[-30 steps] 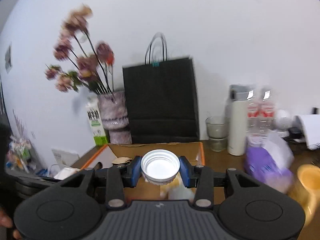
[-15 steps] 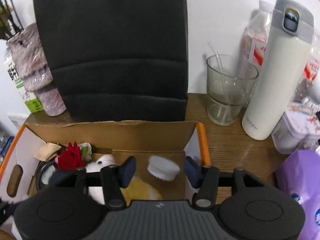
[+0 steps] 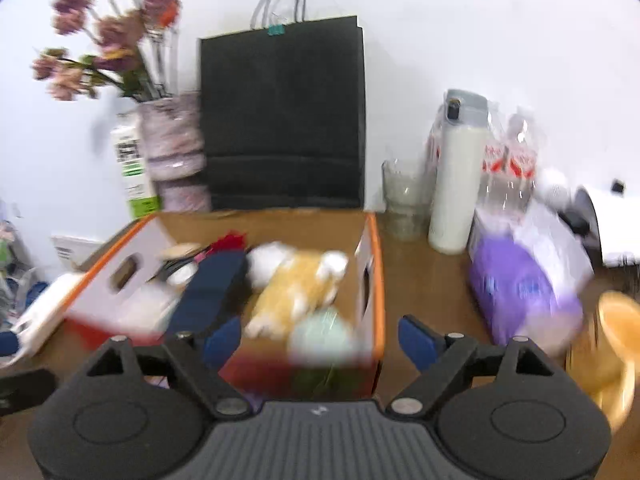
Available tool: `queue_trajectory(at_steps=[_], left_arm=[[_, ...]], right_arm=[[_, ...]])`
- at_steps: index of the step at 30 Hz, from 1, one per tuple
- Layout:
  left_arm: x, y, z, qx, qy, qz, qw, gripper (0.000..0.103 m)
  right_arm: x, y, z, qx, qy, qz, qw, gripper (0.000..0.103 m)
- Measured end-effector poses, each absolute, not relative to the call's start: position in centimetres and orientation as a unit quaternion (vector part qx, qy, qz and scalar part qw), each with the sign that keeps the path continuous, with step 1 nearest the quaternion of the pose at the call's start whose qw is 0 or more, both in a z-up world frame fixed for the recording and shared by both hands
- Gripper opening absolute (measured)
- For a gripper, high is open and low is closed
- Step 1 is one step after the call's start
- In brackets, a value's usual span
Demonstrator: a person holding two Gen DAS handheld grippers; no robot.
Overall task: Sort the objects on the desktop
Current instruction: 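Carry the cap and navy case into the box and open both grippers, then grasp another white cap with the right gripper while the left grasps the purple sachet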
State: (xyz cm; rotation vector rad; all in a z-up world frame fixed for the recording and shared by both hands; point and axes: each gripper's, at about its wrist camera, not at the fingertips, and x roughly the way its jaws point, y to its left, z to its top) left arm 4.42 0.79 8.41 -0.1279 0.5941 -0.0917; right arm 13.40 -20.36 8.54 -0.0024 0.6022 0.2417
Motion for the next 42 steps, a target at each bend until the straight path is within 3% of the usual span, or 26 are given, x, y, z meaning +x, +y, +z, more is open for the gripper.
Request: queue_trajectory(at_steps=[10, 20, 31, 33, 34, 42], left_arm=[[-4.9, 0.4, 1.6, -0.046, 0.322, -0.053, 0.944, 0.103], [-7.4, -1.6, 0.1, 0.022, 0.318, -0.05, 0.946, 0.103], [-4.1, -1.8, 0.9, 0.023, 0.308, -0.058, 0.949, 0.103], [-1.9, -2.4, 1.7, 0.046, 0.299, -0.054, 0.952, 0.103], [-0.6, -2.7, 1.9, 0.05, 0.297, -0.063, 0.952, 0.103], [9.3, -3.9, 2.5, 0.032, 0.323, -0.065, 0.944, 0.103]], right_arm=[[-0.5, -21.4, 2.7, 0.02, 0.331, 0.147, 0.932, 0.087], [-6.5, -21.8, 0.3, 0.034, 0.324, 0.177, 0.929, 0.088], [-4.7, -23.2, 0.8, 0.064, 0.313, 0.164, 0.933, 0.087], [-2.9, -23.2, 1.3, 0.05, 0.315, 0.155, 0.935, 0.071], [-1.9, -23.2, 1.5, 0.046, 0.317, 0.151, 0.935, 0.069], [6.2, -23.0, 0.9, 0.082, 0.33, 0.133, 0.931, 0.064]])
